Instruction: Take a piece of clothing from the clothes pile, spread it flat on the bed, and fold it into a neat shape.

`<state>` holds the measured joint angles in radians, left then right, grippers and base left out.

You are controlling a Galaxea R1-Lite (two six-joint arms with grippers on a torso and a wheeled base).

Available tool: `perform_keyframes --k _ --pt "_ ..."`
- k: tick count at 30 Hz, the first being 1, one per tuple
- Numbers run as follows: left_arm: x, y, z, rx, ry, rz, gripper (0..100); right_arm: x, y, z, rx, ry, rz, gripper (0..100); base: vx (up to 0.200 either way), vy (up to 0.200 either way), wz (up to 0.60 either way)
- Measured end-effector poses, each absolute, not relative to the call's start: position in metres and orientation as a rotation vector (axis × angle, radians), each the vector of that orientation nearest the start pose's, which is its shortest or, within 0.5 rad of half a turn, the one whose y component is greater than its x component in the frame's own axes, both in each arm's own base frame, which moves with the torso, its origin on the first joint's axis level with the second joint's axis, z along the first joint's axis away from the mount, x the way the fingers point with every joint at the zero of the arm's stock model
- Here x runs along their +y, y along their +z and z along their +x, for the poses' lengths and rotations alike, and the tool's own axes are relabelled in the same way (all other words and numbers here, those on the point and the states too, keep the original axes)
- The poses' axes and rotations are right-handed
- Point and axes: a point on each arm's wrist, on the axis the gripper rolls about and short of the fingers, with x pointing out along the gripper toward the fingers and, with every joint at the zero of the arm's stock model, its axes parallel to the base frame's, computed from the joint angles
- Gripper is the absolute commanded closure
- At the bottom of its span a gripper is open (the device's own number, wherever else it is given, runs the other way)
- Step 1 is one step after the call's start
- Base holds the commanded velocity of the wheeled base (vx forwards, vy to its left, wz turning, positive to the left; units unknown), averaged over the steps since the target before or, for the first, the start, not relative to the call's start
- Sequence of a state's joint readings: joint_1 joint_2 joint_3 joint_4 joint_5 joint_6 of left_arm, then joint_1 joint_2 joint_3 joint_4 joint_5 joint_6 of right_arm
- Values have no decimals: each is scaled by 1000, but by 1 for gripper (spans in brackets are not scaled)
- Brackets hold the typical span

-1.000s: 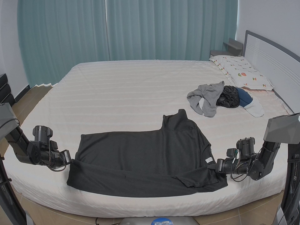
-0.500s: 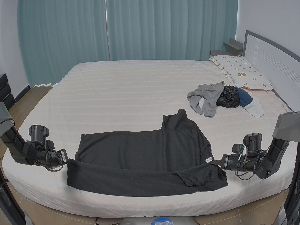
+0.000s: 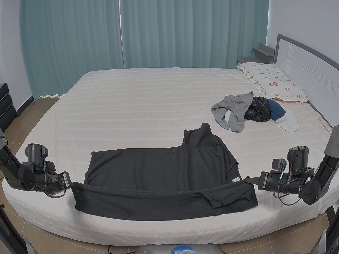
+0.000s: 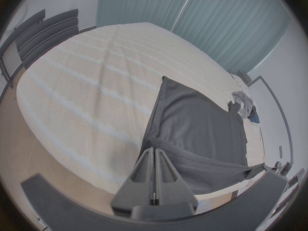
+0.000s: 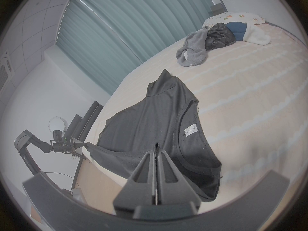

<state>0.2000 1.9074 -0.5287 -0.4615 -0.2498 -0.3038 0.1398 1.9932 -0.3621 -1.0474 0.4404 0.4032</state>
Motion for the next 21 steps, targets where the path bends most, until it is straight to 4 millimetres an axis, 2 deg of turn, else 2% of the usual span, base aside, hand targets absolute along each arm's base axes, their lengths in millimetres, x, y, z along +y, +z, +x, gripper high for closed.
perform_keyframes --k 7,21 --pt "48 45 267 896 88 -487 100 47 39 266 695 438 467 100 0 0 0" --pt "48 20 296 945 84 -494 100 53 11 303 724 422 465 100 0 0 0"
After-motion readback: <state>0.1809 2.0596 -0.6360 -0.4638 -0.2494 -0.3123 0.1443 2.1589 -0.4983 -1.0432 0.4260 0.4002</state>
